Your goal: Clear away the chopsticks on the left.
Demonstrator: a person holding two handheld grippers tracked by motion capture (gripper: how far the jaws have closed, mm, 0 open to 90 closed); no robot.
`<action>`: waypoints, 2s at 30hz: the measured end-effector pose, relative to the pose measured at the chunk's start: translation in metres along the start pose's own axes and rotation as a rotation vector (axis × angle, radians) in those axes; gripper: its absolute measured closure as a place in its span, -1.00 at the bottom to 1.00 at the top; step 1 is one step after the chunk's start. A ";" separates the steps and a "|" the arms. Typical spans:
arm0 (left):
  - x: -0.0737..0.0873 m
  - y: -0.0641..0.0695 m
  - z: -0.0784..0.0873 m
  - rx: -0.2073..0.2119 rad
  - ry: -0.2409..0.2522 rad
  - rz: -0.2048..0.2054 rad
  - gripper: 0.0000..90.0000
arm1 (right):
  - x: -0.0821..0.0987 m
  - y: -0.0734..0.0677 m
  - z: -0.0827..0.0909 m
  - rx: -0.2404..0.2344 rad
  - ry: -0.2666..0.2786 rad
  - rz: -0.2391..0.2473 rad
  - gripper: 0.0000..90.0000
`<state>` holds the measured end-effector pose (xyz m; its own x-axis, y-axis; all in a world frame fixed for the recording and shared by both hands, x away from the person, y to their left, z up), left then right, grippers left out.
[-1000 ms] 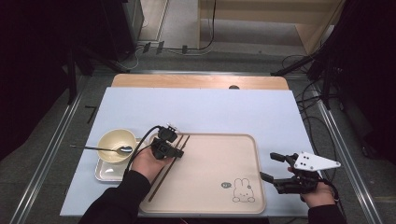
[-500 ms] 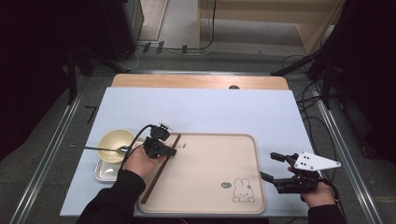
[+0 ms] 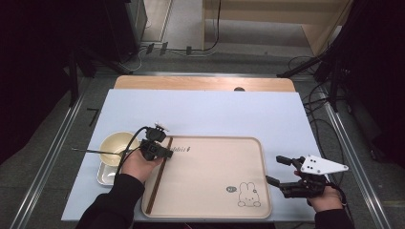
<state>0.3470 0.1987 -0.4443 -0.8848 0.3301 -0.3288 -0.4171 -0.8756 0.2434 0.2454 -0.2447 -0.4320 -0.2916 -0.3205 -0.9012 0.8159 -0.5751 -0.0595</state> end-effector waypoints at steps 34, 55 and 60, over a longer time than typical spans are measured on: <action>0.007 0.006 0.064 0.112 0.106 -0.030 0.07 | -0.001 0.000 -0.003 -0.006 -0.003 0.010 -0.50; 0.024 -0.016 0.106 0.126 0.125 -0.081 -0.21 | -0.001 0.000 -0.004 -0.010 -0.010 0.011 -0.50; 0.029 -0.025 0.114 0.129 0.140 -0.067 -0.22 | -0.001 0.000 -0.005 -0.013 -0.007 0.010 -0.50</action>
<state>0.3082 0.2700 -0.3558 -0.8203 0.3260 -0.4699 -0.5054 -0.7977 0.3289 0.2479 -0.2409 -0.4330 -0.2869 -0.3315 -0.8988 0.8254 -0.5618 -0.0562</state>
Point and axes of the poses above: each handheld gripper's, and its own axes: z roughly backward along the jaws, x roughly out of its underside, y roughly to its right, the point moved 1 cm from there along -z, roughly forward along the jaws, and after that the axes turned 3 degrees about z, right-handed, at the moved point
